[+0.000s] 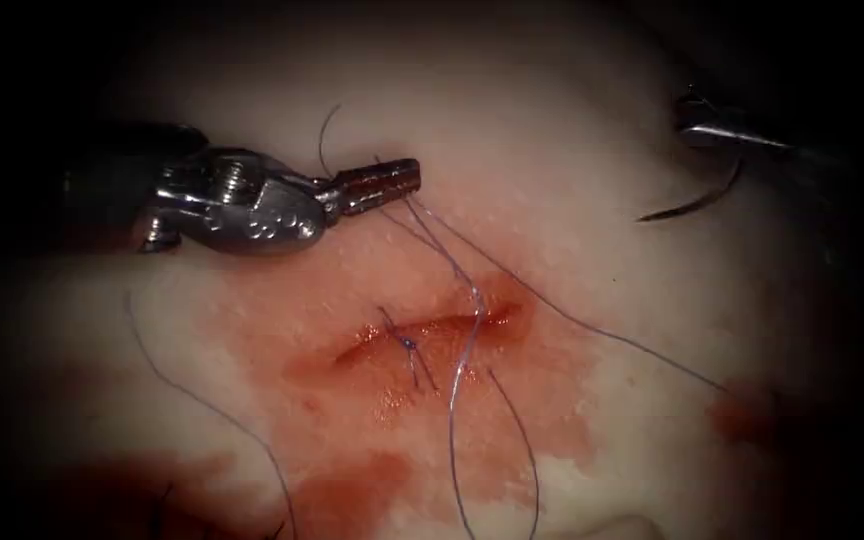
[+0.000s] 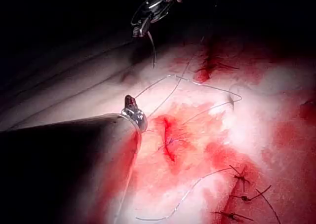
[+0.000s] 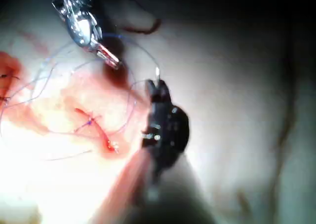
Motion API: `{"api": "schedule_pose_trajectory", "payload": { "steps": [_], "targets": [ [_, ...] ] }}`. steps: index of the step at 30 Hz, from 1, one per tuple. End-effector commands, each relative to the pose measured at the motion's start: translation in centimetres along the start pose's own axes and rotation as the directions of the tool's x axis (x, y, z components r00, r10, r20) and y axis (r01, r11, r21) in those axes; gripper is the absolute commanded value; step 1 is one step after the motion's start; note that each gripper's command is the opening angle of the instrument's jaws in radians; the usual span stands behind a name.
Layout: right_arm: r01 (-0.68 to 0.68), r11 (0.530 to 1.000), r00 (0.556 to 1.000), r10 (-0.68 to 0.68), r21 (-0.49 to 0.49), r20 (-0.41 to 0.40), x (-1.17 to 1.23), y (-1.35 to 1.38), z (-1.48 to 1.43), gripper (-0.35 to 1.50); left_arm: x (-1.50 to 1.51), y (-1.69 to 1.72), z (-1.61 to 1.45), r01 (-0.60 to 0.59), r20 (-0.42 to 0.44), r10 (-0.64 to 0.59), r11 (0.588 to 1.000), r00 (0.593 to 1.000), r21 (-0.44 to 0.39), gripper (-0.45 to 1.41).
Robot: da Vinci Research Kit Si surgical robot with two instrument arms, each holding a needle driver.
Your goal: Wound Closure
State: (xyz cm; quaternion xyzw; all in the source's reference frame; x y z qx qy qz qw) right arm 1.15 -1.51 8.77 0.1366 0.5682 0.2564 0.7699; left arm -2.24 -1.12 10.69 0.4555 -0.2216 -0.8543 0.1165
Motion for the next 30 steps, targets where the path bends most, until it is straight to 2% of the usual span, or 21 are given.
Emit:
{"api": "schedule_pose_trajectory", "payload": {
  "steps": [1, 2, 3, 5, 6, 7, 8, 11, 15, 17, 19, 22, 23, 25, 27, 30],
  "targets": [
    [0.017, 1.000, 0.998, -0.018, 0.022, 0.058, -0.12, 0.10, -0.02, -0.35, 0.00, 0.01, 0.09, 0.001, 0.001, -0.001, 1.000, 1.000, 0.001, -0.45],
    [0.030, 0.999, 0.993, -0.034, 0.037, 0.114, -0.20, 0.12, -0.05, -0.35, 0.01, 0.00, 0.11, 0.001, 0.002, -0.001, 1.000, 1.000, 0.002, -0.45],
    [0.050, 0.998, 0.979, -0.059, 0.049, 0.197, -0.32, 0.12, -0.07, -0.10, 0.02, -0.01, 0.16, 0.002, -0.003, -0.002, 1.000, 1.000, 0.001, -0.45],
    [0.068, 0.997, 0.965, -0.076, 0.041, 0.251, -0.41, 0.13, -0.08, 0.24, 0.02, -0.02, 0.22, 0.003, -0.005, -0.003, 1.000, 1.000, 0.002, -0.45],
    [0.075, 0.997, 0.959, -0.081, 0.032, 0.272, -0.44, 0.14, -0.07, 0.51, 0.02, -0.03, 0.28, 0.004, -0.006, -0.004, 1.000, 1.000, 0.003, -0.45],
    [0.082, 0.996, 0.953, -0.084, 0.021, 0.289, -0.46, 0.16, -0.06, 0.87, 0.02, -0.05, 0.32, 0.005, -0.011, -0.005, 1.000, 1.000, 0.002, -0.45],
    [0.084, 0.996, 0.950, -0.086, 0.018, 0.301, -0.46, 0.17, -0.06, 1.03, 0.02, -0.06, 0.37, 0.006, -0.012, -0.006, 1.000, 1.000, 0.003, -0.45],
    [0.113, 0.993, 0.926, -0.116, 0.029, 0.359, -0.42, 0.26, -0.05, 1.24, 0.00, -0.15, 0.57, 0.008, -0.022, -0.008, 1.000, 1.000, 0.003, -0.45],
    [0.156, 0.986, 0.883, -0.166, 0.059, 0.438, -0.33, 0.34, -0.10, 1.31, -0.05, -0.22, 0.74, 0.009, -0.029, -0.009, 1.000, 1.000, 0.005, -0.45],
    [0.157, 0.986, 0.859, -0.166, 0.059, 0.484, -0.26, 0.38, -0.13, 1.31, -0.08, -0.23, 0.77, 0.008, -0.031, -0.008, 1.000, 0.999, 0.005, -0.45],
    [0.149, 0.988, 0.861, -0.152, 0.044, 0.486, -0.14, 0.43, -0.15, 1.29, -0.10, -0.23, 0.78, 0.006, -0.032, -0.006, 1.000, 0.999, 0.002, -0.45],
    [0.103, 0.995, 0.907, -0.098, 0.010, 0.410, 0.08, 0.42, -0.13, 1.29, -0.12, -0.21, 0.78, 0.004, -0.033, -0.004, 1.000, 0.999, -0.001, -0.45],
    [0.042, 0.999, 0.929, -0.045, 0.017, 0.368, 0.20, 0.36, -0.07, 1.21, -0.12, -0.21, 0.78, 0.004, -0.033, -0.004, 1.000, 0.999, -0.002, -0.45],
    [-0.024, 0.998, 0.945, 0.002, 0.065, 0.326, 0.30, 0.22, 0.05, 0.87, -0.12, -0.21, 0.78, 0.004, -0.033, -0.004, 1.000, 0.999, -0.004, -0.45],
    [-0.060, 0.990, 0.956, 0.020, 0.128, 0.291, 0.33, 0.04, 0.23, 0.07, -0.12, -0.21, 0.78, 0.004, -0.033, -0.004, 1.000, 0.999, -0.005, -0.45],
    [-0.061, 0.987, 0.961, 0.018, 0.149, 0.275, 0.31, -0.17, 0.53, -0.18, -0.11, -0.20, 0.77, 0.004, -0.033, -0.004, 1.000, 0.999, -0.005, -0.45]
  ]
}}
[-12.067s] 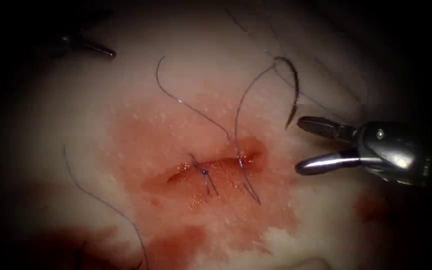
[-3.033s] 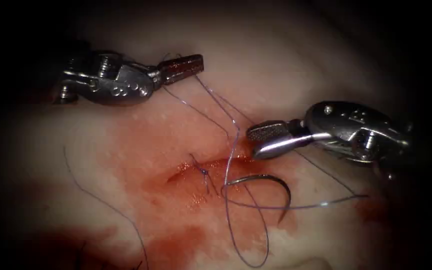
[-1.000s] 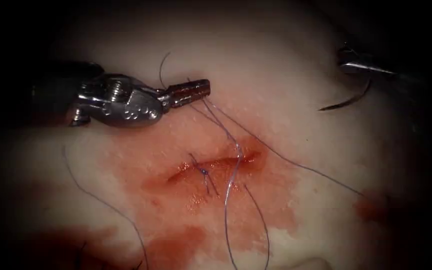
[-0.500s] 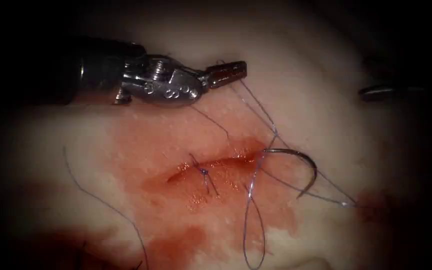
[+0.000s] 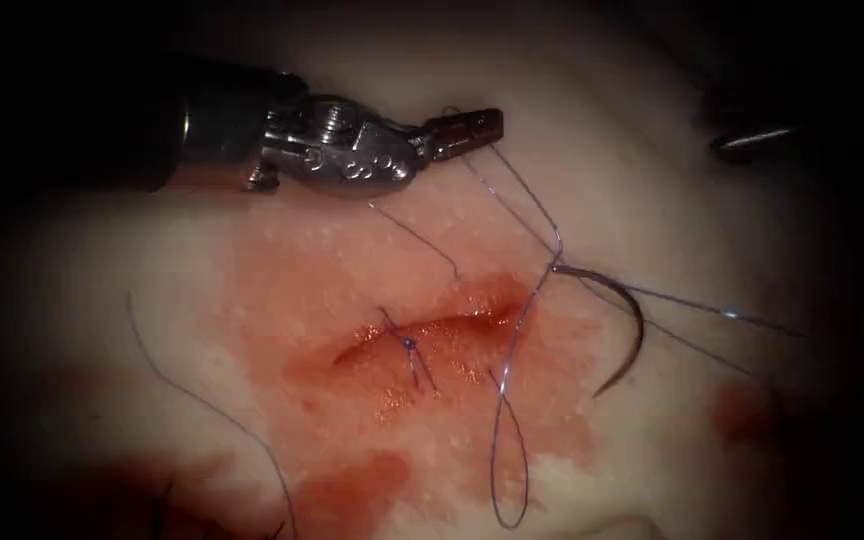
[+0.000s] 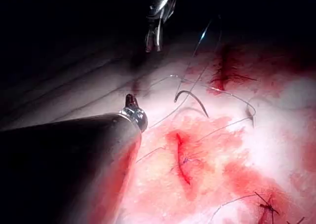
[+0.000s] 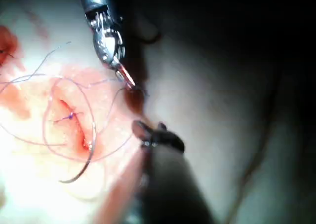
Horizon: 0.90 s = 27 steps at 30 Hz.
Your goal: Wound Closure
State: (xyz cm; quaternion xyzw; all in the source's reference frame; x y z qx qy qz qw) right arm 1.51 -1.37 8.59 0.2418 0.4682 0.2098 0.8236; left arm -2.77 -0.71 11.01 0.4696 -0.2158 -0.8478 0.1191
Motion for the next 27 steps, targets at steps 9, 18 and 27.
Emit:
{"api": "schedule_pose_trajectory", "payload": {
  "steps": [9, 18, 27],
  "targets": [
    [-0.001, 0.999, 0.999, 0.000, 0.039, 0.040, -0.32, -0.14, 1.31, -0.35, 0.09, 0.00, 0.04, 0.000, -0.001, 0.000, 1.000, 1.000, -0.002, -0.45],
    [0.002, 0.992, 0.993, 0.014, 0.127, -0.120, -0.14, -0.52, 1.66, -0.35, 0.03, 0.02, 0.06, 0.008, -0.004, -0.008, 1.000, 1.000, -0.002, -0.45],
    [-0.018, 0.985, 0.929, 0.080, 0.171, -0.362, 0.02, -0.65, 1.71, -0.35, -0.03, 0.16, 0.16, 0.035, -0.002, -0.035, 0.999, 0.999, 0.001, -0.45]
  ]
}}
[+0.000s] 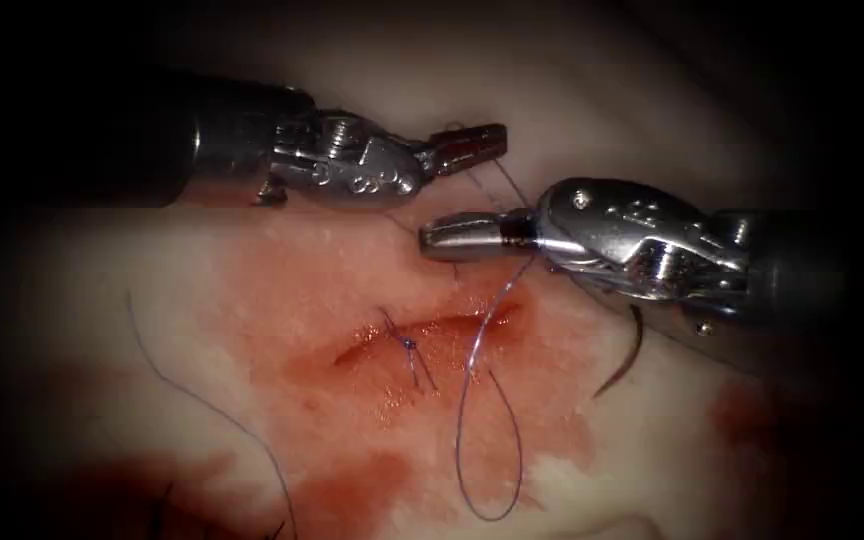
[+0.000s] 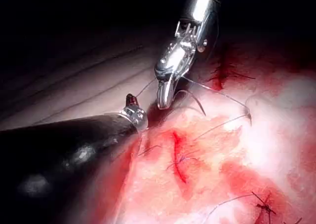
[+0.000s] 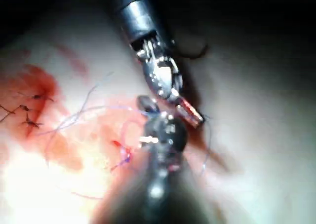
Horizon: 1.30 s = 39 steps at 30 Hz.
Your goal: Wound Closure
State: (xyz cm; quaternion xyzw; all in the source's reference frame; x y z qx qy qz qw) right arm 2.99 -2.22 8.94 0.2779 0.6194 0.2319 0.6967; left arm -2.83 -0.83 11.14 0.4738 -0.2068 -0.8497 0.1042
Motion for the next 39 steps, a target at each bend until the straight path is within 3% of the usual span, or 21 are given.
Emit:
{"api": "schedule_pose_trajectory", "payload": {
  "steps": [1, 9, 13, 17, 21, 26, 31, 39],
  "targets": [
    [-0.005, 1.000, 1.000, 0.005, -0.001, -0.026, 0.00, 0.00, 0.11, -0.35, -0.02, 0.01, 0.08, 0.004, -0.001, -0.004, 1.000, 1.000, 0.002, -0.45],
    [-0.040, 0.996, 0.981, 0.024, -0.082, -0.194, 0.13, 0.05, 0.02, -0.32, -0.05, 0.13, 0.05, 0.010, -0.005, -0.010, 1.000, 1.000, 0.002, -0.45],
    [-0.060, 0.988, 0.971, 0.025, -0.139, -0.240, 0.18, 0.06, -0.01, 0.04, 0.02, 0.29, -0.07, 0.016, -0.011, -0.016, 1.000, 1.000, -0.005, -0.45],
    [-0.082, 0.973, 0.967, 0.026, -0.216, -0.253, 0.24, 0.10, -0.07, 0.59, 0.10, 0.37, -0.22, 0.017, -0.019, -0.018, 1.000, 1.000, -0.013, -0.45],
    [-0.090, 0.959, 0.967, 0.020, -0.269, -0.252, 0.22, 0.15, -0.08, 0.86, 0.21, 0.43, -0.30, 0.016, -0.024, -0.016, 1.000, 1.000, -0.015, -0.45],
    [-0.083, 0.931, 0.985, 0.022, -0.355, -0.171, 0.20, 0.20, -0.14, 0.89, 0.39, 0.50, -0.40, 0.014, -0.029, -0.015, 1.000, 0.999, -0.018, -0.45],
    [-0.052, 0.905, 0.998, 0.038, -0.422, -0.041, 0.06, 0.21, -0.16, 0.78, 0.54, 0.52, -0.47, 0.022, -0.032, -0.023, 1.000, 0.999, -0.020, -0.45],
    [0.003, 0.872, 0.989, 0.070, -0.490, 0.132, -0.18, 0.24, -0.13, 0.73, 0.63, 0.46, -0.53, 0.021, -0.041, -0.022, 0.999, 0.999, -0.025, -0.45]
  ]
}}
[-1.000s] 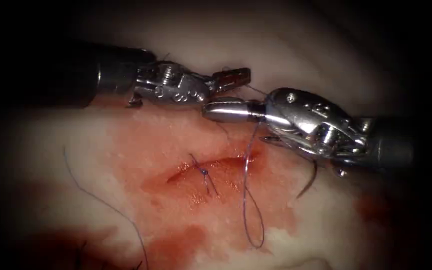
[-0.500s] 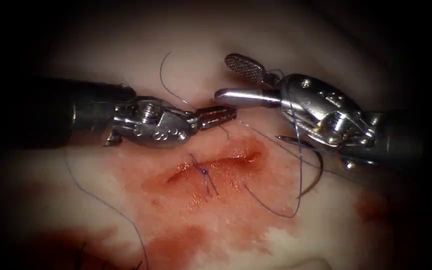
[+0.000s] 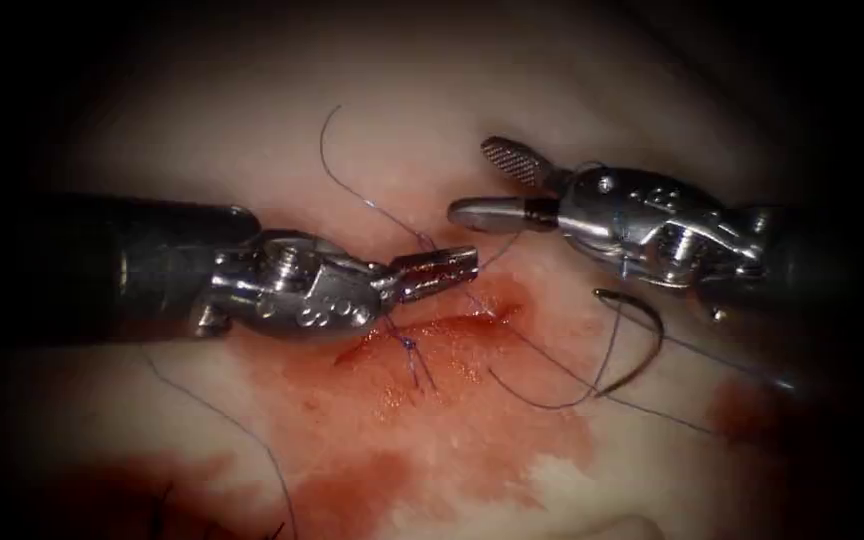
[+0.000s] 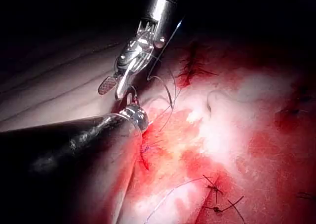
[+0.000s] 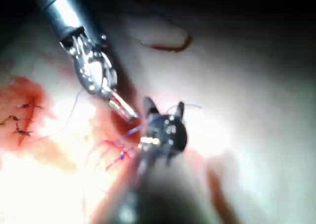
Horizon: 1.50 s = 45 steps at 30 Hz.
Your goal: Wound Closure
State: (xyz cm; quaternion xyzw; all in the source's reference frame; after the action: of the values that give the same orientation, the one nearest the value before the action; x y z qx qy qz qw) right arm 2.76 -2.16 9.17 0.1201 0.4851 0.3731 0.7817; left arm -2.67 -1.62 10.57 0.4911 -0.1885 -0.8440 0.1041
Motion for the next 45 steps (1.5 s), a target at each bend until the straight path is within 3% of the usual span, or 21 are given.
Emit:
{"api": "schedule_pose_trajectory", "payload": {
  "steps": [1, 8, 12, 21, 33, 45],
  "targets": [
    [0.007, 1.000, 1.000, -0.007, 0.002, 0.025, -0.01, 0.00, 0.10, 0.73, -0.02, 0.00, 0.06, -0.007, -0.001, 0.007, 1.000, 1.000, 0.000, -0.45],
    [0.033, 0.991, 0.985, -0.053, 0.128, 0.162, -0.09, -0.11, 0.06, 0.76, -0.07, -0.13, -0.04, -0.011, 0.018, 0.011, 1.000, 1.000, 0.000, -0.45],
    [0.039, 0.964, 0.968, -0.102, 0.263, 0.229, -0.17, -0.37, 0.09, 0.69, -0.07, -0.17, -0.05, -0.014, 0.023, 0.014, 1.000, 1.000, 0.002, -0.45],
    [0.041, 0.899, 0.950, -0.170, 0.437, 0.262, -0.41, -0.73, 0.21, 0.57, -0.10, -0.31, -0.03, -0.021, 0.029, 0.021, 1.000, 0.999, 0.005, -0.45],
    [0.036, 0.872, 0.980, -0.125, 0.489, 0.152, -0.37, -0.76, 0.19, 0.57, -0.37, -0.19, 0.36, -0.040, 0.036, 0.039, 0.999, 0.999, 0.001, -0.45],
    [0.024, 0.846, 0.997, 0.016, 0.533, -0.070, -0.02, -0.70, 0.07, 0.39, -0.64, -0.03, 0.47, -0.046, 0.032, 0.046, 0.999, 0.998, -0.016, -0.45]
  ]
}}
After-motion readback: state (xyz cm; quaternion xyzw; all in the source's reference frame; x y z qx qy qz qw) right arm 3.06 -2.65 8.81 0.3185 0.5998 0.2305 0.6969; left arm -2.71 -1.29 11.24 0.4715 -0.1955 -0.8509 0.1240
